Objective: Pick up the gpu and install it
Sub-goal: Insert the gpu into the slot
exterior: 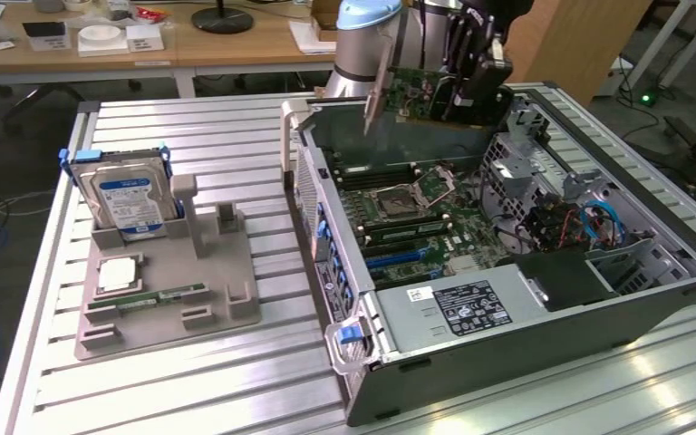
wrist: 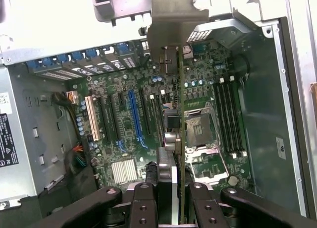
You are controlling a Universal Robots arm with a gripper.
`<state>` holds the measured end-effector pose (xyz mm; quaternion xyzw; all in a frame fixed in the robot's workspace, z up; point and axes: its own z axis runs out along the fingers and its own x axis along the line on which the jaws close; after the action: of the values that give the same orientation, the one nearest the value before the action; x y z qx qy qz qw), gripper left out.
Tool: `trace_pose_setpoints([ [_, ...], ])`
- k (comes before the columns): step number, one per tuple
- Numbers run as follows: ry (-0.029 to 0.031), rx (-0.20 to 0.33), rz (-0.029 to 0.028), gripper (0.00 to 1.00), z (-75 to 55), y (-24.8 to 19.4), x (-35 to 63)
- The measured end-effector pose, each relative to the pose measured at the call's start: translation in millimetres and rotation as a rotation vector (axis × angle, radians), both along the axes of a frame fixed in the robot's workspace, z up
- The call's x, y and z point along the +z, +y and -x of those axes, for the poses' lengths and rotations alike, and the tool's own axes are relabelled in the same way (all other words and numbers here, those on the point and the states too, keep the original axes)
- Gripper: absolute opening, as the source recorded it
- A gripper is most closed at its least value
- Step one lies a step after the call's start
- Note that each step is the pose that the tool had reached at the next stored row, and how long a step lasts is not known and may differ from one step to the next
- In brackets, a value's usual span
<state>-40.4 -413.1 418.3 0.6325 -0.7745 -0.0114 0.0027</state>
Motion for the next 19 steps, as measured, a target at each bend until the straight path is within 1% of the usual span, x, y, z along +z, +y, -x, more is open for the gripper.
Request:
trace_pose_setpoints([
  [6, 0.0000, 0.028, 0.0001, 0.28, 0.0, 0.0, 0.0],
  [11, 0.0003, 0.047, 0.0037, 0.28, -0.1, 0.0, -0.4],
  [12, -0.0001, 0.055, 0.0039, 0.28, -0.1, 0.0, -0.6],
  [14, -0.0037, 0.071, 0.0043, 0.28, -0.1, -0.5, -1.2],
  [15, -0.0057, 0.078, 0.0042, 0.28, -0.1, -0.9, -1.5],
  [16, -0.0090, 0.086, 0.0043, 0.28, 0.0, -1.2, -1.8],
  [17, -0.0160, 0.092, 0.0047, 0.28, 0.0, -1.2, -2.1],
  [18, -0.0246, 0.095, 0.0051, 0.28, 0.1, -1.2, -2.3],
  [19, -0.0368, 0.097, 0.0058, 0.28, 0.0, -1.3, -2.4],
])
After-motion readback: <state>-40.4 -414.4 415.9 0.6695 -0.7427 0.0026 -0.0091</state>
